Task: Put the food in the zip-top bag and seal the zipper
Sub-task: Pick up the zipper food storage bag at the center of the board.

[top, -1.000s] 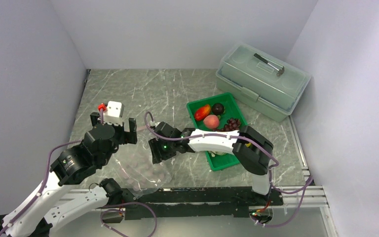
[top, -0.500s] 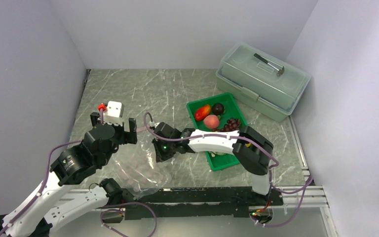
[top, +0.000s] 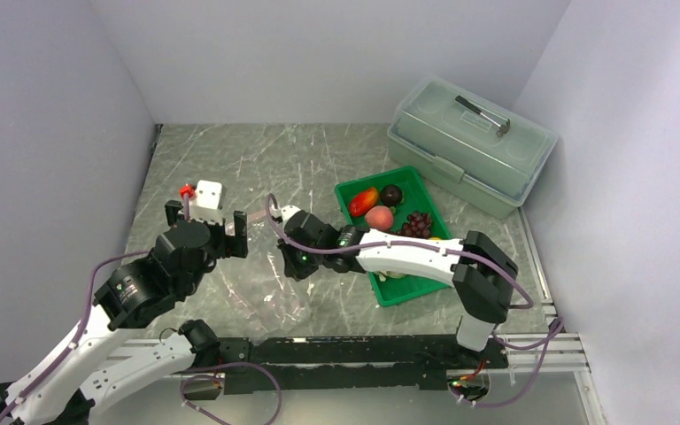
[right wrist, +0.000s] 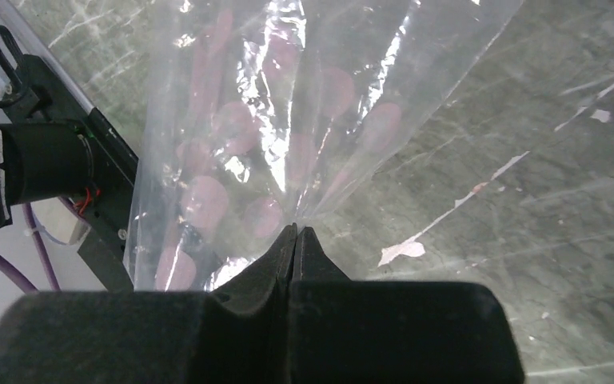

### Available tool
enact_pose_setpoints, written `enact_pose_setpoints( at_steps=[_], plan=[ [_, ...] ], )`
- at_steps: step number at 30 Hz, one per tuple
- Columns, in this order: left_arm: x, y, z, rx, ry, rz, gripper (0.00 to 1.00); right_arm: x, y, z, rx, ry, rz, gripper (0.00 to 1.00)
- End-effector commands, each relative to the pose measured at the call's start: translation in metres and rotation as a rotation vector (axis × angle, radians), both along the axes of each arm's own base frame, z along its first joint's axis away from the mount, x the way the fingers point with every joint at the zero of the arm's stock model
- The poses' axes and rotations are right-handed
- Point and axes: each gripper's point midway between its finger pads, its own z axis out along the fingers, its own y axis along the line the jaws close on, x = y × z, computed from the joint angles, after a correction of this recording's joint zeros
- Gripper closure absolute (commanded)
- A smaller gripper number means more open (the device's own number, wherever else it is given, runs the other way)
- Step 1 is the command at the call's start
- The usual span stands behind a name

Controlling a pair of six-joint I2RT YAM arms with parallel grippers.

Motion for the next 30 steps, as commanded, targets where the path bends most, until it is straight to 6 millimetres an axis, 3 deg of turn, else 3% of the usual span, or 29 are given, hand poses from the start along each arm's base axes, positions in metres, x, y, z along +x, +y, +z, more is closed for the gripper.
enact_pose_setpoints(
  at_steps=[1,17,30],
  plan=[
    [0.001,-0.001,0.005,-0.040,-0.013,0.021,0.01,0.005,-0.015,0.015,-0.018,-0.090,0.009,1.00],
    [0.012,-0.020,-0.009,-0.074,0.082,-0.009,0.02,0.015,-0.057,0.037,-0.048,-0.255,0.019,1.00],
    [0.040,-0.022,-0.022,-0.154,0.173,0.018,0.01,0.013,-0.088,0.066,-0.001,-0.336,0.052,1.00]
  ],
)
